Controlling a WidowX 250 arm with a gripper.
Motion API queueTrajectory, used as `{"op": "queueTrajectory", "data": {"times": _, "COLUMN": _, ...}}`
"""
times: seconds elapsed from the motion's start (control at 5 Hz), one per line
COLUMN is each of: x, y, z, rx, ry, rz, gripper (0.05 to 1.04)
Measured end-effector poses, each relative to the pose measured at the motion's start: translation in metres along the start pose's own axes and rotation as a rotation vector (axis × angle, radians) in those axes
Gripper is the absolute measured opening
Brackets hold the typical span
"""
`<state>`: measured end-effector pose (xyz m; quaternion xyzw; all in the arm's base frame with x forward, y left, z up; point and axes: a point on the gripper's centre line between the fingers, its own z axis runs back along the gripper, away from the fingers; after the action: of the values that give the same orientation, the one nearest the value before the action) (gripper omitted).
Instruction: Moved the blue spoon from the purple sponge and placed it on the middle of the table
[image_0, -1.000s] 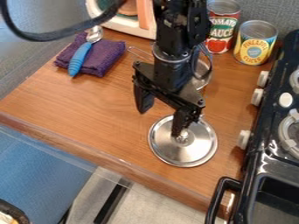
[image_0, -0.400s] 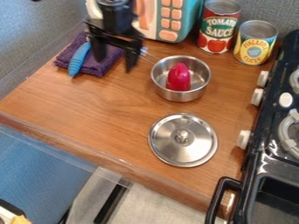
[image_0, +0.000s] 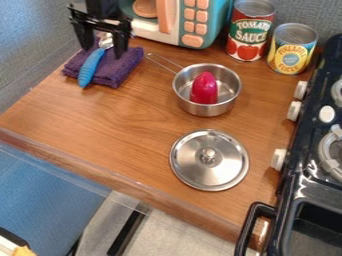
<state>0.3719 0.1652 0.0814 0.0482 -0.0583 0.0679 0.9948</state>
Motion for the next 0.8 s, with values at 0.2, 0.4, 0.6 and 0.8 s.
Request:
{"op": "queueTrajectory", "data": {"times": 0.2, "x": 0.006, "y": 0.009, "z": -0.004, "rx": 0.028, "ry": 0.001, "rz": 0.018, "gripper": 1.001}}
{"op": "queueTrajectory", "data": {"times": 0.4, "x": 0.004, "y": 0.019, "z": -0.015, "rx": 0.038, "ry": 0.022, "rz": 0.047, "gripper": 1.001}}
{"op": "queueTrajectory", "data": {"times": 0.6, "x": 0.002, "y": 0.024, "z": -0.036, "rx": 0.036, "ry": 0.069, "rz": 0.071, "gripper": 1.0}}
{"op": "queueTrajectory", "data": {"times": 0.8, "x": 0.002, "y": 0.025, "z": -0.036, "rx": 0.042, "ry": 0.075, "rz": 0.071, "gripper": 0.947}}
